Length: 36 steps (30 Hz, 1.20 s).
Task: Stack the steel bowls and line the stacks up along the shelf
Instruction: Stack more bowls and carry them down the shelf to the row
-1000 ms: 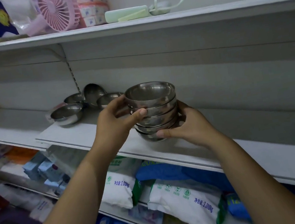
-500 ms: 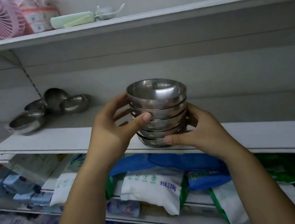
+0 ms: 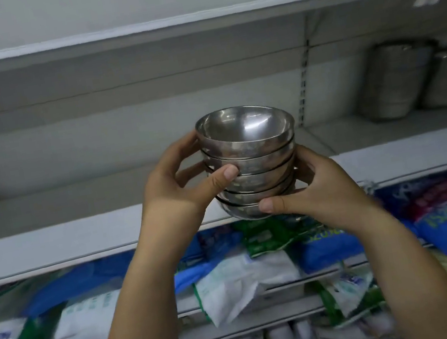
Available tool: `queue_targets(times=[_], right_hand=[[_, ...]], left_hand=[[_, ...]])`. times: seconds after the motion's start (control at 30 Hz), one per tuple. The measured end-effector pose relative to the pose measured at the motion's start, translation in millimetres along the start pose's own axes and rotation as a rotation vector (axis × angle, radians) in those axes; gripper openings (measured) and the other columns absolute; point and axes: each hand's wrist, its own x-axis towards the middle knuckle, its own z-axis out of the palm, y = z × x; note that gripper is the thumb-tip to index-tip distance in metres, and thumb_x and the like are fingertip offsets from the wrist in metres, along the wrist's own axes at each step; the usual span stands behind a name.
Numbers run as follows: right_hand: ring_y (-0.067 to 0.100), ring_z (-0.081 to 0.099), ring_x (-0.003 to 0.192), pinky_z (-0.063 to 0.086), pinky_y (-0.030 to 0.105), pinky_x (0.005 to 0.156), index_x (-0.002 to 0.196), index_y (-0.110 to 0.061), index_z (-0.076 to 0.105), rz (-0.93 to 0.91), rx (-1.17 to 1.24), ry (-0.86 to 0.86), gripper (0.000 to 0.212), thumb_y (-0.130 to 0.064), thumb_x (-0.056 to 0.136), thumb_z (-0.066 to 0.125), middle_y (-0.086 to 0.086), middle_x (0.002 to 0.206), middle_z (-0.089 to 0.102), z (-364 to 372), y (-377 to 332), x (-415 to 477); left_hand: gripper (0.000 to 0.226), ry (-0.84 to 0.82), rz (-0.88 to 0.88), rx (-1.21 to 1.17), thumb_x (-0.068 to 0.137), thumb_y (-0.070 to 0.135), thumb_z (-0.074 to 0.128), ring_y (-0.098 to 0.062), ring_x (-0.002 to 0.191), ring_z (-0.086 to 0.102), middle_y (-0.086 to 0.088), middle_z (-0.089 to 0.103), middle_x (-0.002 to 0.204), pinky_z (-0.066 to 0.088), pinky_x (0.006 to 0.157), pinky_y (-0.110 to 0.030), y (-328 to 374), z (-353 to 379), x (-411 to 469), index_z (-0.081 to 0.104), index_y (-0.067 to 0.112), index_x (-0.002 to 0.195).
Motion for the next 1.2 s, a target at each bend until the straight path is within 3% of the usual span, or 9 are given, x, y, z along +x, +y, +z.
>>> queue_targets(times=[0.13, 0.37, 0.5, 0.57, 0.63, 0.73, 0.87, 1.03, 1.2], right_hand=[[0.012, 0.067, 0.116, 0.056, 0.048, 0.098, 0.133, -0.034, 0.056, 0.009, -0.018, 0.120, 0.096, -0.034, 0.048, 0.101, -0.009, 0.125, 0.071, -95, 20, -33], [0.012, 0.066, 0.120, 0.054, 0.043, 0.102, 0.138, -0.034, 0.053, 0.024, -0.070, 0.272, 0.101, -0.028, 0.050, 0.102, -0.008, 0.128, 0.069, -256, 45, -99], [-0.001, 0.066, 0.113, 0.053, 0.016, 0.089, 0.141, -0.026, 0.051, 0.052, -0.079, 0.398, 0.099, -0.014, 0.055, 0.098, -0.017, 0.124, 0.070, -336, 52, -142], [0.001, 0.065, 0.116, 0.053, 0.020, 0.093, 0.138, -0.029, 0.053, 0.068, -0.122, 0.470, 0.098, -0.027, 0.052, 0.099, -0.016, 0.124, 0.070, -369, 59, -160], [0.007, 0.066, 0.117, 0.053, 0.035, 0.102, 0.134, -0.032, 0.055, 0.088, -0.163, 0.538, 0.095, -0.038, 0.050, 0.101, -0.013, 0.124, 0.071, -398, 70, -177], [0.012, 0.066, 0.117, 0.051, 0.045, 0.105, 0.129, -0.031, 0.057, 0.104, -0.194, 0.627, 0.088, -0.033, 0.052, 0.100, -0.009, 0.122, 0.072, -437, 86, -200], [0.012, 0.066, 0.119, 0.050, 0.043, 0.106, 0.132, -0.031, 0.056, 0.128, -0.223, 0.708, 0.089, -0.029, 0.054, 0.101, -0.009, 0.123, 0.072, -492, 109, -222], [0.006, 0.067, 0.115, 0.052, 0.021, 0.094, 0.134, -0.028, 0.055, 0.144, -0.216, 0.765, 0.090, -0.022, 0.056, 0.100, -0.007, 0.123, 0.072, -566, 139, -228], [0.012, 0.065, 0.120, 0.052, 0.040, 0.104, 0.138, -0.028, 0.052, 0.130, -0.239, 0.775, 0.097, -0.030, 0.054, 0.101, -0.005, 0.129, 0.069, -657, 167, -211]], left_hand=[[0.070, -0.109, 0.004, -0.057, 0.070, 0.030, 0.087, -0.014, 0.117, 0.068, 0.015, 0.067, 0.131, 0.056, 0.097, -0.038, 5, 104, -6, 0.060, 0.031, 0.134], [0.070, -0.302, 0.033, -0.137, 0.070, 0.035, 0.088, -0.015, 0.117, 0.068, 0.015, 0.067, 0.131, 0.055, 0.097, -0.040, 12, 275, -11, 0.061, 0.033, 0.134], [0.069, -0.431, 0.022, -0.208, 0.071, 0.036, 0.089, -0.014, 0.118, 0.068, 0.012, 0.068, 0.131, 0.054, 0.099, -0.041, 17, 372, -17, 0.061, 0.028, 0.134], [0.066, -0.495, 0.005, -0.261, 0.071, 0.028, 0.085, -0.014, 0.116, 0.069, 0.010, 0.070, 0.129, 0.058, 0.094, -0.034, 21, 415, -22, 0.062, 0.024, 0.133], [0.064, -0.560, -0.010, -0.306, 0.071, 0.021, 0.083, -0.016, 0.114, 0.070, 0.007, 0.071, 0.127, 0.058, 0.089, -0.030, 21, 454, -25, 0.062, 0.020, 0.132], [0.064, -0.650, -0.035, -0.357, 0.072, 0.015, 0.080, -0.020, 0.113, 0.071, 0.006, 0.070, 0.129, 0.059, 0.085, -0.031, 19, 510, -30, 0.061, 0.016, 0.133], [0.064, -0.733, -0.026, -0.347, 0.072, 0.018, 0.080, -0.018, 0.111, 0.072, 0.008, 0.070, 0.129, 0.060, 0.085, -0.034, 17, 580, -32, 0.061, 0.018, 0.133], [0.055, -0.780, -0.026, -0.340, 0.071, 0.020, 0.080, -0.018, 0.112, 0.071, 0.011, 0.070, 0.128, 0.061, 0.084, -0.035, 11, 670, -21, 0.066, 0.026, 0.124], [0.056, -0.781, 0.002, -0.345, 0.072, 0.019, 0.079, -0.016, 0.113, 0.070, 0.011, 0.070, 0.129, 0.056, 0.093, -0.036, 3, 763, 6, 0.066, 0.026, 0.126]])
